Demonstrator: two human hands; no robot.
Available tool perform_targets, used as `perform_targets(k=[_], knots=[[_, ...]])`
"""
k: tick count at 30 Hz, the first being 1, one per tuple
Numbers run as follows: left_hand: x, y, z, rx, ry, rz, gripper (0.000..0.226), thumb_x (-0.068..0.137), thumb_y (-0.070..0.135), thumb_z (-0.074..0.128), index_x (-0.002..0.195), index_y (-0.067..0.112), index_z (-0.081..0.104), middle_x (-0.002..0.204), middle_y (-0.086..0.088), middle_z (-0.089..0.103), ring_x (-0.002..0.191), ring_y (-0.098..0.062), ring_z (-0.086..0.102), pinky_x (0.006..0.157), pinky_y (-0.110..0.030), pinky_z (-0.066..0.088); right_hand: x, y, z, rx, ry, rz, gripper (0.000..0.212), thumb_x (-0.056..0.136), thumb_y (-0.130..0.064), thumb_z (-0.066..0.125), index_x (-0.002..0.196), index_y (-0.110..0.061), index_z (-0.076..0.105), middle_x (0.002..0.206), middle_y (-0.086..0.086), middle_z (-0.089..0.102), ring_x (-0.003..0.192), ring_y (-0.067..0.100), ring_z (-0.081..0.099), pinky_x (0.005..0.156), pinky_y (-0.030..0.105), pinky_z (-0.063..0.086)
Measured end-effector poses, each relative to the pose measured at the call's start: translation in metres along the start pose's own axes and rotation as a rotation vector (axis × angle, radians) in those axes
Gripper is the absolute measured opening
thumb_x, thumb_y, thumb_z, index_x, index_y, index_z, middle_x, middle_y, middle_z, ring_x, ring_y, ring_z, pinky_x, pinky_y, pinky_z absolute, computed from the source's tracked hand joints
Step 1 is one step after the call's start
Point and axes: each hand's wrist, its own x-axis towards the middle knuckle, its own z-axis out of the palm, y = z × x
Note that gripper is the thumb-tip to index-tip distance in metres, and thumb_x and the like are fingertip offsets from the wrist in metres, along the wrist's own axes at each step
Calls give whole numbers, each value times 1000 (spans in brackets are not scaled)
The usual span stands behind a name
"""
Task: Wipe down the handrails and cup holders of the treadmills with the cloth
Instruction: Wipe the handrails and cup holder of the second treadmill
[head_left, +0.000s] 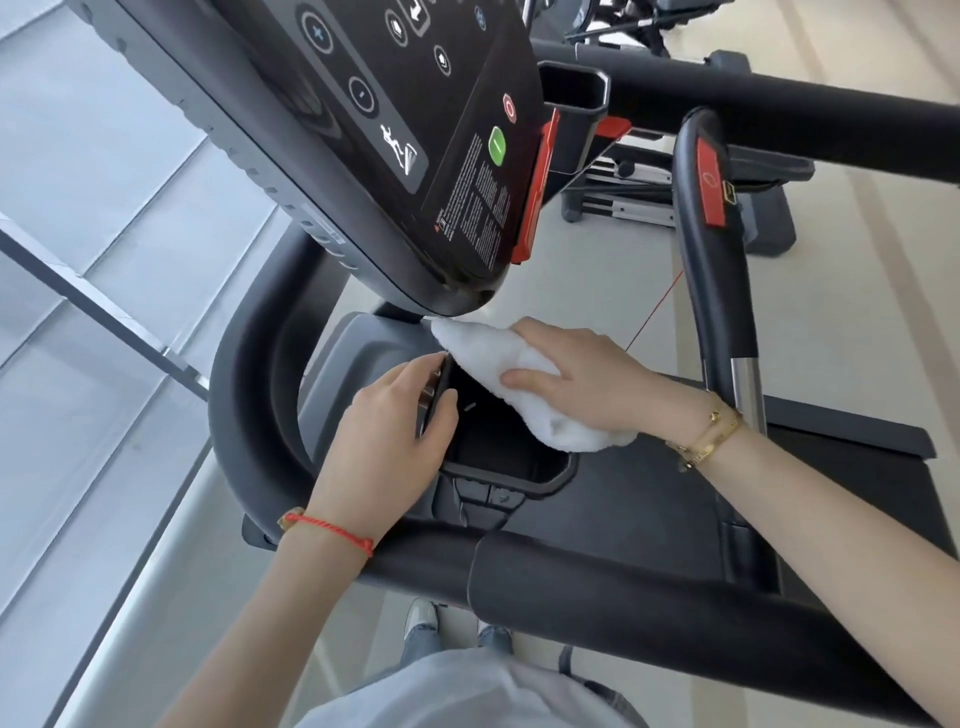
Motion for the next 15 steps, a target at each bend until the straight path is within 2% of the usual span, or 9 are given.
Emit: perform_targets(k=[3, 7, 9, 12, 15], knots=[[-1, 1, -1, -10, -4, -11, 36, 94, 29, 56, 129, 22, 58, 107, 7, 67, 92, -12, 65, 85, -32, 54, -20, 7, 5, 182, 39, 138, 29, 97, -46, 47, 117, -26, 45, 85, -11, 58, 79, 9, 57, 61, 25, 40], [0, 1, -1, -9, 1, -5, 35, 94, 28, 56, 128, 22, 59, 103, 6, 68, 87, -13, 65, 81, -31, 53, -6, -8, -3, -35, -31, 99, 33, 98, -46, 47, 110, -16, 47, 81, -7, 54, 74, 13, 53, 58, 26, 35], [0, 1, -1, -11, -4, 3, 33, 94, 27, 56, 127, 22, 60, 102, 6, 68, 86, -14, 65, 79, -31, 54, -5, -14, -5, -22, -22, 84, 33, 98, -45, 48, 113, -15, 49, 84, -8, 55, 77, 13, 53, 61, 25, 36], [0, 0, 0, -19, -9, -4, 33, 94, 27, 56, 126, 22, 60, 101, 7, 67, 85, -13, 64, 79, -30, 52, -28, -20, 10, 271, 155, 238, 34, 99, -41, 47, 123, -18, 46, 103, 1, 59, 90, 18, 55, 73, 32, 43], [0, -2, 1, -5, -18, -2, 35, 95, 29, 55, 128, 20, 59, 102, 7, 67, 86, -12, 63, 78, -24, 46, -56, -30, 39, 481, 255, 349, 48, 100, -37, 45, 142, -24, 25, 129, 2, 48, 107, 18, 53, 86, 36, 47]])
